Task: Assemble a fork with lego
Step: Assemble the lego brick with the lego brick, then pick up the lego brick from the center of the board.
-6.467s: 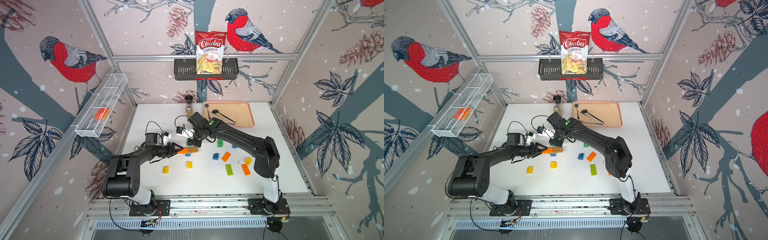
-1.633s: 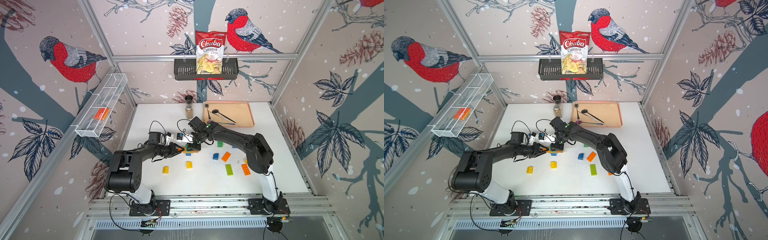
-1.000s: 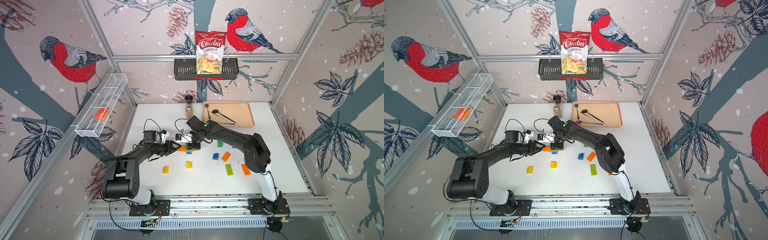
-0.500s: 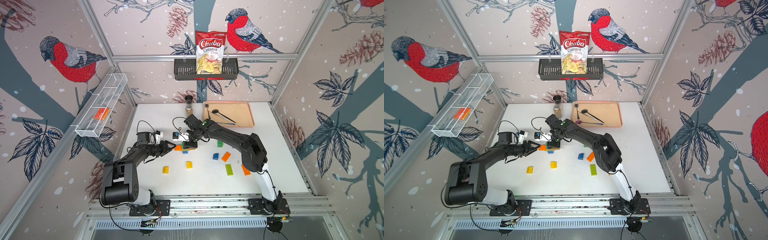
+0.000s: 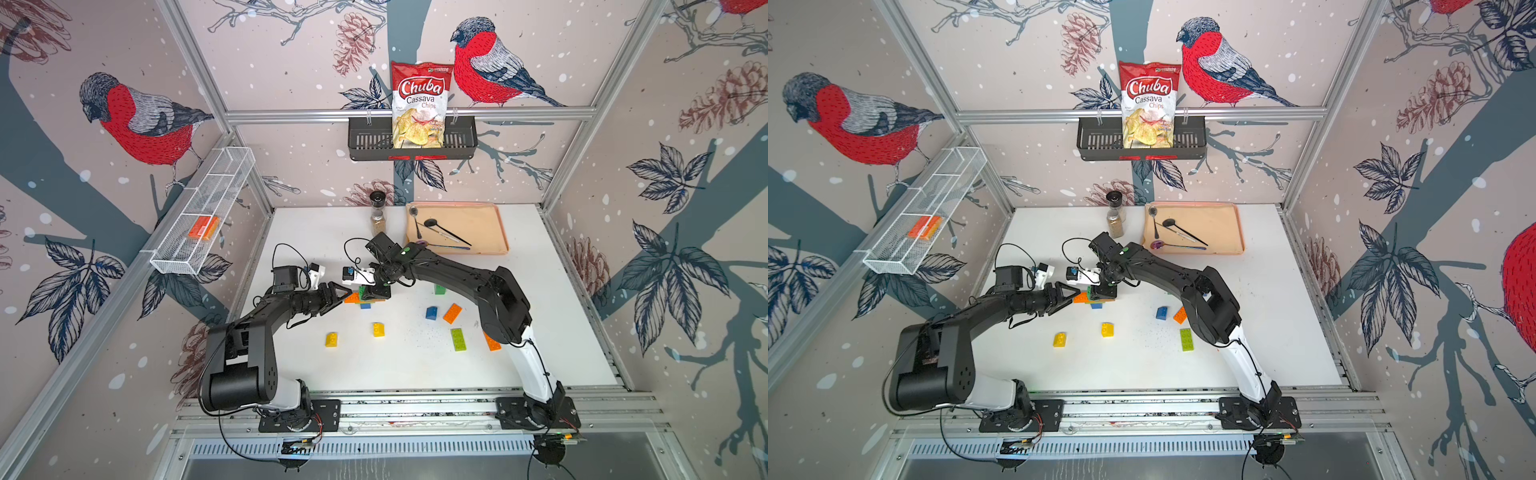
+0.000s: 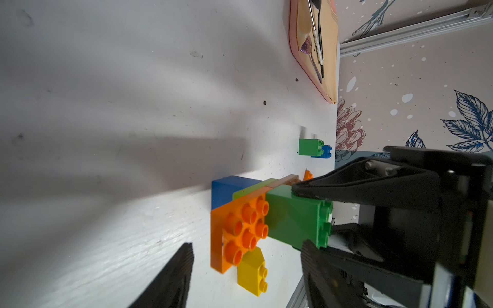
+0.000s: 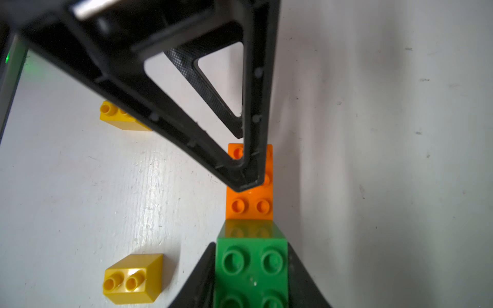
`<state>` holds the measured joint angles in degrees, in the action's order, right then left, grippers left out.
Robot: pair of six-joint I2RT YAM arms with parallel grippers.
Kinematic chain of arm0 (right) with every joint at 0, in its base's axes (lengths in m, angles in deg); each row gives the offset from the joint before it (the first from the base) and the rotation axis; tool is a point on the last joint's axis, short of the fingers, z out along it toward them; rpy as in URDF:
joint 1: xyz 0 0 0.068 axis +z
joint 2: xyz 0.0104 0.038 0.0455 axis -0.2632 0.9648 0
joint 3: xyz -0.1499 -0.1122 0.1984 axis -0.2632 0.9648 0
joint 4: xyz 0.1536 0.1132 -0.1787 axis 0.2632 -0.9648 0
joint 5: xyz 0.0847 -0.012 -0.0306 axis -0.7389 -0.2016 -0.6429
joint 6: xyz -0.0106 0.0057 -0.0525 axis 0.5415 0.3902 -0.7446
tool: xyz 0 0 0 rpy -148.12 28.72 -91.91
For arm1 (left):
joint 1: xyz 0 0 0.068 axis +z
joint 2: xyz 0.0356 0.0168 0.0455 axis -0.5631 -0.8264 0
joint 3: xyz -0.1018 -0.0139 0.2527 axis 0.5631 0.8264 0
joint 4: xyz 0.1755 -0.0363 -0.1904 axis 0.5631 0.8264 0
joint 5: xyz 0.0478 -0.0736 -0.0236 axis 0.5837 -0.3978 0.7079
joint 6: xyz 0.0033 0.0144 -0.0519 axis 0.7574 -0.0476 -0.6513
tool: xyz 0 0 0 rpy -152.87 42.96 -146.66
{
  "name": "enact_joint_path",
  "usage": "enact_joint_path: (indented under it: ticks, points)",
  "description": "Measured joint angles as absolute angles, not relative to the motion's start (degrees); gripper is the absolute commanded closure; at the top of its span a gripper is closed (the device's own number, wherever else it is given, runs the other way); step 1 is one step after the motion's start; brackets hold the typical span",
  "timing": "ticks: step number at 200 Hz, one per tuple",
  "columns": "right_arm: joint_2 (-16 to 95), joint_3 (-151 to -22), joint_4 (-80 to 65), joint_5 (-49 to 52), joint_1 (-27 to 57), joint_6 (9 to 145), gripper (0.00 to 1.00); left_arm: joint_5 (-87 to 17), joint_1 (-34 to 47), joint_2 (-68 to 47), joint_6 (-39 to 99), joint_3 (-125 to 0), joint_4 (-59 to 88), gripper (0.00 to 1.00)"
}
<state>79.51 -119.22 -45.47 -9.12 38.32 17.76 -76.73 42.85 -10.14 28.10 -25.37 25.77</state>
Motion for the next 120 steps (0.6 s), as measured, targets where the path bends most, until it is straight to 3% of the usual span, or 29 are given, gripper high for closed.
enact_joint_path:
  ticks: [67,120]
  points:
    - [77.3,-118.1,-45.1,-9.1,38.1,17.8,0.47,-77.1,42.8,-11.8,28.1,-25.4,25.4,0.31]
    - [67.4,-108.8,-40.5,-7.4,37.0,19.3,0.49,-77.2,40.3,-15.5,28.1,-27.0,24.6,0.40]
